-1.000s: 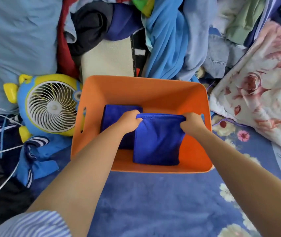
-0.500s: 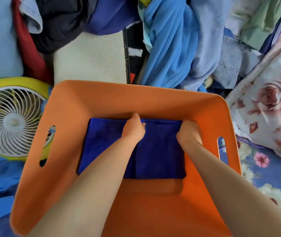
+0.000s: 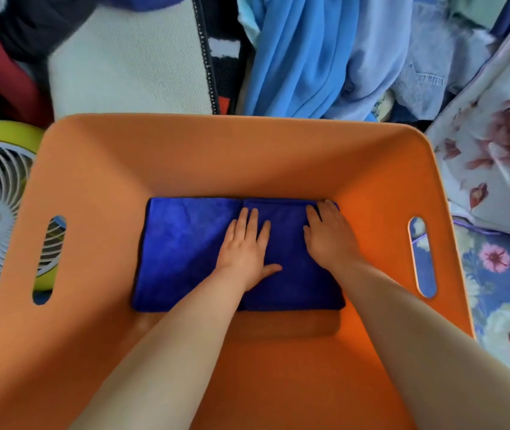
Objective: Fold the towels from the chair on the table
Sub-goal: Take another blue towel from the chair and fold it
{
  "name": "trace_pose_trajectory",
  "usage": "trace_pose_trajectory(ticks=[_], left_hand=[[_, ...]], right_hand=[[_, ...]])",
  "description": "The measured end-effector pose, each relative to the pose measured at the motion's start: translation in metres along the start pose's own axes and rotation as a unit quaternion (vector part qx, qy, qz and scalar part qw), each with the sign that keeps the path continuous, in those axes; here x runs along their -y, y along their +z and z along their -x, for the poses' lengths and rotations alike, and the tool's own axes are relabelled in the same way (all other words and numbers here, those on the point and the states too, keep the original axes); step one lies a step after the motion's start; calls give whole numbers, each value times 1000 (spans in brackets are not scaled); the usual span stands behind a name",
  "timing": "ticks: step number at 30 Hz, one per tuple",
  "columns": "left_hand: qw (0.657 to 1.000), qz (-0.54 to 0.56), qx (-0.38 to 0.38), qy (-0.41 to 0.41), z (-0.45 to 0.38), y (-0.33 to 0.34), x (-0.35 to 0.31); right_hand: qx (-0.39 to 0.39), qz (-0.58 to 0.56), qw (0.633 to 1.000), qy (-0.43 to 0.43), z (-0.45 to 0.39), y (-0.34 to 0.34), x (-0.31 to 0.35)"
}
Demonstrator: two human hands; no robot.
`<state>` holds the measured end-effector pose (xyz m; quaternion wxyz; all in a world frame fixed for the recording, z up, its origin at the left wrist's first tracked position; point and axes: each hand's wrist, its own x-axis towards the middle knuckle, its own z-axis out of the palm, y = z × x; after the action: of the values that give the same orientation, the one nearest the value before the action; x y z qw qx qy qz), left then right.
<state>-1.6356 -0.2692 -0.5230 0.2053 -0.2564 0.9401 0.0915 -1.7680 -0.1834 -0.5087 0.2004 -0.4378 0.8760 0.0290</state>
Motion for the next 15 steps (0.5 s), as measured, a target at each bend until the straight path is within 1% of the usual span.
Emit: trace_pose_trajectory(ticks=[2, 5, 8, 13, 15], left_hand=[[1000, -16, 21, -6, -3, 3, 4], [998, -54, 27, -19, -10, 6, 8], [997, -61, 34, -25, -13, 8, 7], [993, -75, 87, -29, -12, -3, 2], [994, -61, 88, -30, -7, -13, 1]], right_hand=[[20, -26, 999, -2, -6, 3, -3], [33, -48, 998, -9, -11, 11, -4], [49, -29, 998, -8, -10, 18, -5], [82, -18, 996, -1, -6, 14, -6], [93, -7, 996, -2, -1, 10, -4]])
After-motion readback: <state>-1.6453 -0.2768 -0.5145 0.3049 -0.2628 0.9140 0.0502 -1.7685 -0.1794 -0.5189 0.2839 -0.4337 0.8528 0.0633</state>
